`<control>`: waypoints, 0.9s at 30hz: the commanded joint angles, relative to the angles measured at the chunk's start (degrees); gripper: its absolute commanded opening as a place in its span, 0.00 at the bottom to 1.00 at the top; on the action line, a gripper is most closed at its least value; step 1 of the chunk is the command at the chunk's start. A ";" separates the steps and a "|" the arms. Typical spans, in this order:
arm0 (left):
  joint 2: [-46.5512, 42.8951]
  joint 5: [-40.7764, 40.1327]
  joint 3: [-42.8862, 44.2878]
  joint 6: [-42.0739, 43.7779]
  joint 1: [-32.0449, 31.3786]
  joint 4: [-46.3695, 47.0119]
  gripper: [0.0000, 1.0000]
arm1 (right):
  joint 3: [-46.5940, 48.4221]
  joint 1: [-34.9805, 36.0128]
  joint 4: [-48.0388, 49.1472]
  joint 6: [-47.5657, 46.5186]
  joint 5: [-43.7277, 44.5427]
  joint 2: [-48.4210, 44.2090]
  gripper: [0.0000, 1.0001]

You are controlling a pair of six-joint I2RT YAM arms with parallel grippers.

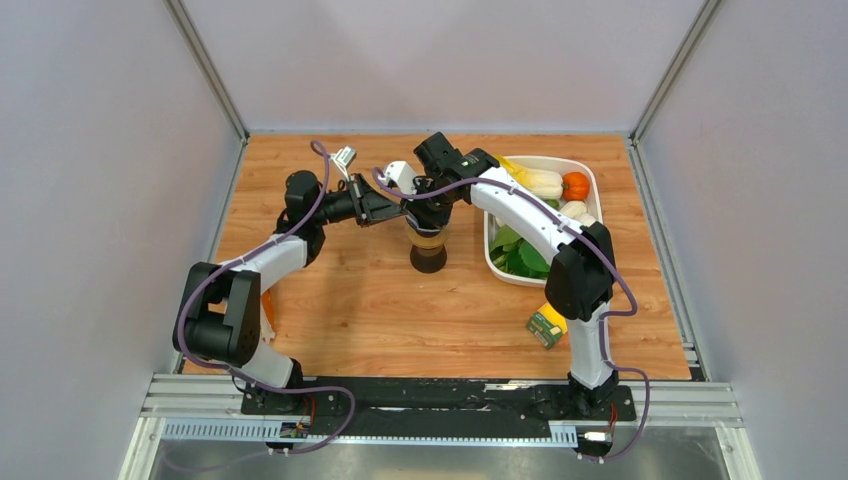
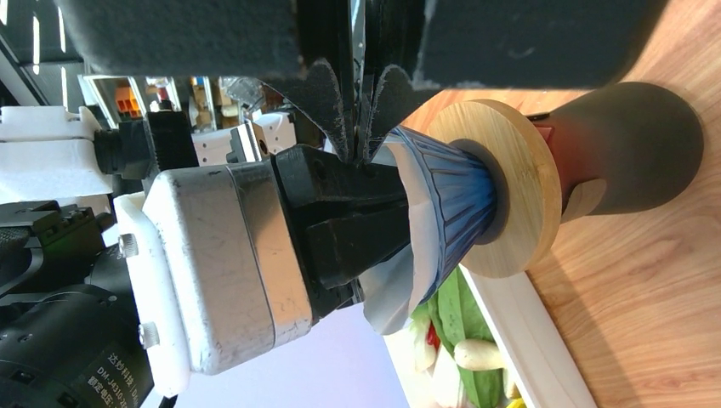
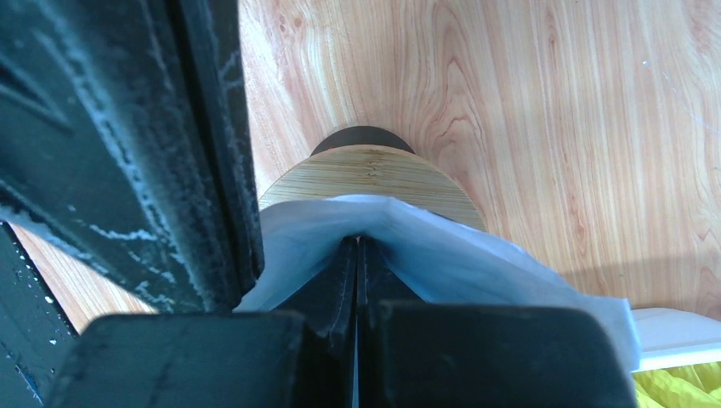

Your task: Place the coffee filter in the dripper

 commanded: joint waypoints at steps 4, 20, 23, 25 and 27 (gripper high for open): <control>0.10 -0.16 2.88 2.33 -0.52 -0.70 0.09 | 2.23 0.33 -0.26 0.37 1.25 -1.48 0.00; 0.07 -0.78 4.29 6.85 -0.91 -7.69 0.07 | 4.43 -0.04 -0.31 0.94 1.16 -2.67 0.00; 0.01 -0.83 4.36 7.33 -0.94 -8.21 0.07 | 5.56 -0.07 -0.52 1.04 1.34 -3.14 0.00; -0.06 -0.90 4.46 7.51 -0.99 -8.37 0.07 | 5.84 -0.04 -0.61 1.08 1.47 -3.58 0.00; -0.09 -0.89 4.56 7.57 -1.00 -8.52 0.07 | 5.92 -0.09 -0.54 1.12 1.45 -4.26 0.00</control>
